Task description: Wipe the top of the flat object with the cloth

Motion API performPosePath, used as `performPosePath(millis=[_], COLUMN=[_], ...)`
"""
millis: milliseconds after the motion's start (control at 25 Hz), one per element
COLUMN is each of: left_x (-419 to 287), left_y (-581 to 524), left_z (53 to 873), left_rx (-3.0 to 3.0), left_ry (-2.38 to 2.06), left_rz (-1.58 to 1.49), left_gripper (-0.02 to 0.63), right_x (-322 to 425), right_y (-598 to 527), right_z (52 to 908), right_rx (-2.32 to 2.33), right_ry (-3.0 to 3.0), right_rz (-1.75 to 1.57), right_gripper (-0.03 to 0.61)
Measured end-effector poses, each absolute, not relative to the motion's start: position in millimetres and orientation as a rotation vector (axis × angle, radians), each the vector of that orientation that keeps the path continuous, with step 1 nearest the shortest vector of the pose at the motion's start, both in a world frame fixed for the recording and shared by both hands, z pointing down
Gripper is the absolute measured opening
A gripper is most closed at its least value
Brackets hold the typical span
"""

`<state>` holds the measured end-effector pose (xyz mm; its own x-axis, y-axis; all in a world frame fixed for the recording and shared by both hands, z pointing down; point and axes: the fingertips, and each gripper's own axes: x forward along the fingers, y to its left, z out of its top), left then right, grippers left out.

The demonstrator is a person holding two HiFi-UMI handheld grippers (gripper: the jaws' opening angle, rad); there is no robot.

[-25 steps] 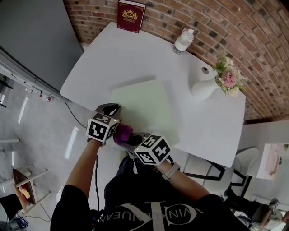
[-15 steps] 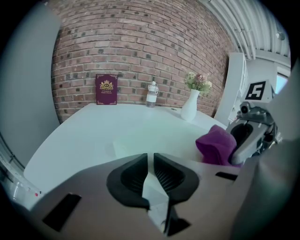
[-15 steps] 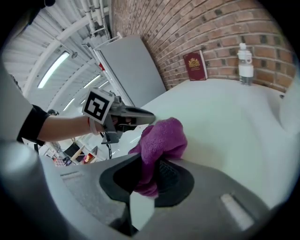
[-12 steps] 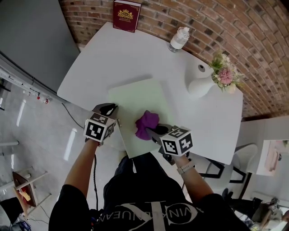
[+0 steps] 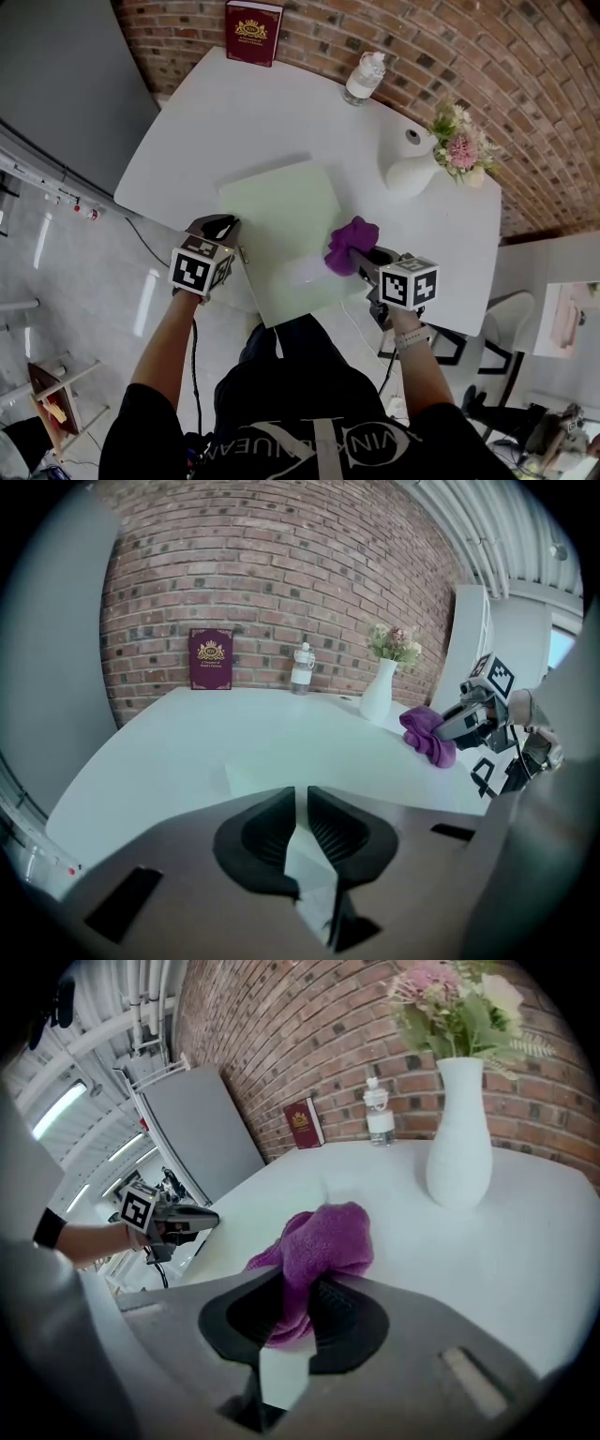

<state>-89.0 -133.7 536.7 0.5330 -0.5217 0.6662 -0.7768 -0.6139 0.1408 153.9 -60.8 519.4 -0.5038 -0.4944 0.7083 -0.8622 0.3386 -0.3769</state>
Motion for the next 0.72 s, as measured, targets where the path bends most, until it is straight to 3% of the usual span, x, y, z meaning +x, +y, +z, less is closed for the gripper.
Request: performPosePath(millis=[360,560,720], left_x=[-89,-72,-43], left_y=[-135,-127,-92], left_z=[535,502,501], left_rx=[2.338,2.422,2.492], left_ry=[-1.077,-0.973,-0.717], left_rz=[0.812,0.62,0.763], left_gripper=[0.041,0.037,0.037], right_x=[203,140,67], right_y=[-65,-51,-17], right_z=[499,459,451], right_rx=[1.352,1.246,0.989], right_ry=[-2.05,-2.297,-2.43], right_rz=[0.818,0.93,1.041], right_gripper=[0.06,0.06,0.06])
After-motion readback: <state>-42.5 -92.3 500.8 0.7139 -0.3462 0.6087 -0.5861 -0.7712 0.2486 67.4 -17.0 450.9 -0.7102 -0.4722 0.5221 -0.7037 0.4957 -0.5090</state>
